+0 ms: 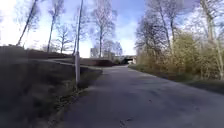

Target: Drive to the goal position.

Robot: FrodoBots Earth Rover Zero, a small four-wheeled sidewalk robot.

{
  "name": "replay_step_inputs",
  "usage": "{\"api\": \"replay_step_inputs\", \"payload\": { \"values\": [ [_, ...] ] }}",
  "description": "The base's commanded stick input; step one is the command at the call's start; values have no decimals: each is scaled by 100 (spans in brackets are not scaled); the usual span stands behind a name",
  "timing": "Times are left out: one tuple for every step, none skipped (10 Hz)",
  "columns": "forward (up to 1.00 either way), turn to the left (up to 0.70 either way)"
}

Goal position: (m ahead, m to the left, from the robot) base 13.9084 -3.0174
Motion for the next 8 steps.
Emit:
{"api": "replay_step_inputs", "payload": {
  "values": [
    [100, 0],
    [100, 0],
    [100, 0],
    [100, 0],
    [100, 0],
    [100, 0],
    [100, 0],
    [100, 0]
  ]
}}
